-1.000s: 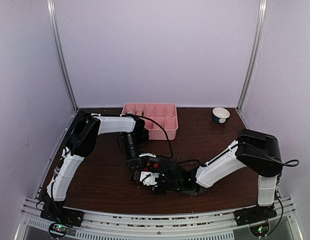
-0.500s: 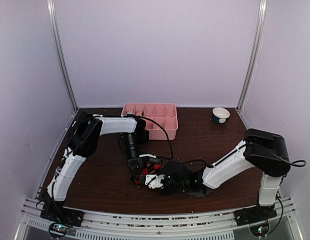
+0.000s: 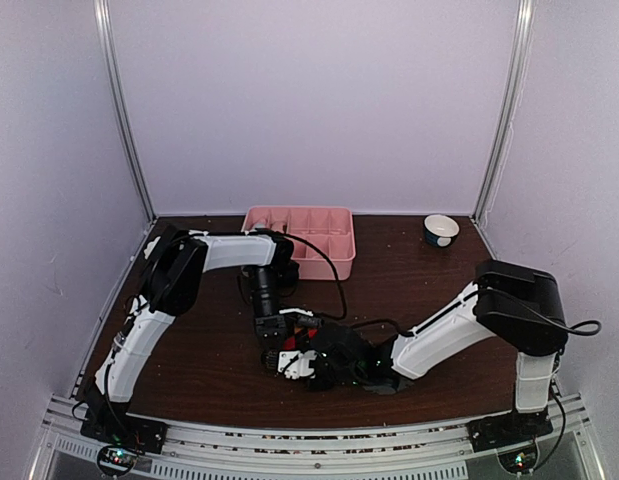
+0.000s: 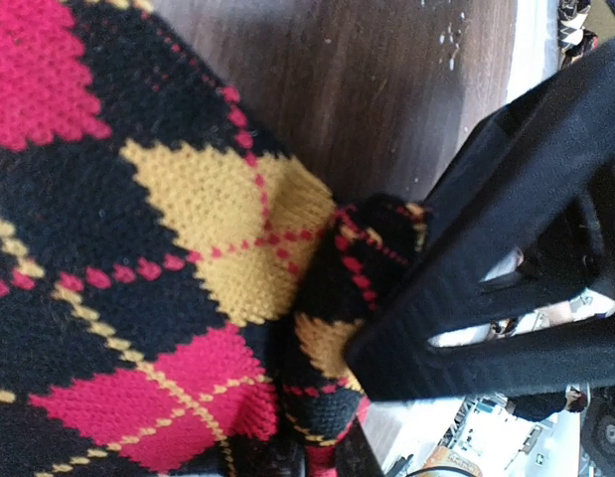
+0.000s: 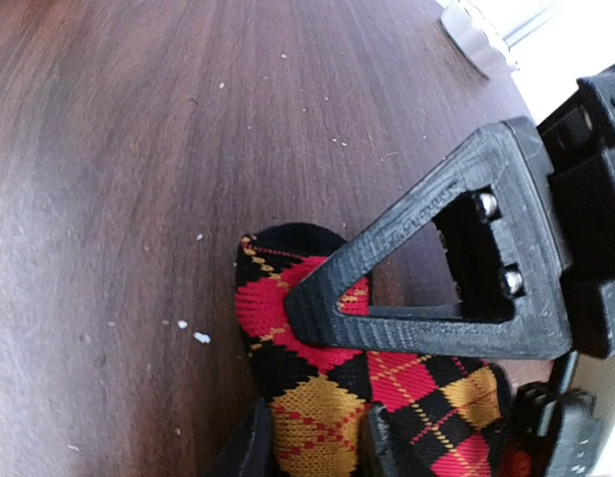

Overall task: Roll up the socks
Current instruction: Roll the sock at the center of the board.

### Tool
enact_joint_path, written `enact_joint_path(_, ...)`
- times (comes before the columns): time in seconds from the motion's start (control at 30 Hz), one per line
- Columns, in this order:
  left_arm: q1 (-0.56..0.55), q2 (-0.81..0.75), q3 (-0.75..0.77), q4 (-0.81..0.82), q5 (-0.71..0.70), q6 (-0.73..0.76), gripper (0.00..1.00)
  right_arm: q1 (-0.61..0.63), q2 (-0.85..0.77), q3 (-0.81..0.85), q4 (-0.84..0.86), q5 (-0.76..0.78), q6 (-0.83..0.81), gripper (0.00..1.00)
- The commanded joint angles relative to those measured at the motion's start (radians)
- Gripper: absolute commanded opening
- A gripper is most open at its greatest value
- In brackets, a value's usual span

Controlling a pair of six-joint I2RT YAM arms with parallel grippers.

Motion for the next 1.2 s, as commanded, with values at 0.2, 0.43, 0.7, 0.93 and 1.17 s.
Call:
enact_joint_path(0.2,0.004,-0.019,-0.02,0.08,-0.004,0.036,0.21,-0.079,0.115,-0.005,-0.191,-0.17,0.261,0.09)
enact_joint_path(0.43,0.048,-0.35,-0.299,0.502,-0.251,-0.176,0.98,-0.143,0.1,-0.157,-0.071,-0.369,0.485,0.0)
enact_joint_path(0.7,0.128,-0.672,-0.535,0.789,-0.445,-0.32,0.98,-0.164,0.122,-0.249,0.032,-0.487,0.595,0.0)
enact_joint_path(0.93,0.109,-0.707,-0.576,0.929,-0.239,-0.252,0.98,-0.178,0.164,-0.242,0.012,-0.594,0.649,0.0)
enact_joint_path(1.17,0.068,-0.464,-0.357,0.937,-0.183,-0.313,0.98,-0.194,0.177,-0.27,0.053,-0.715,0.674,0.0)
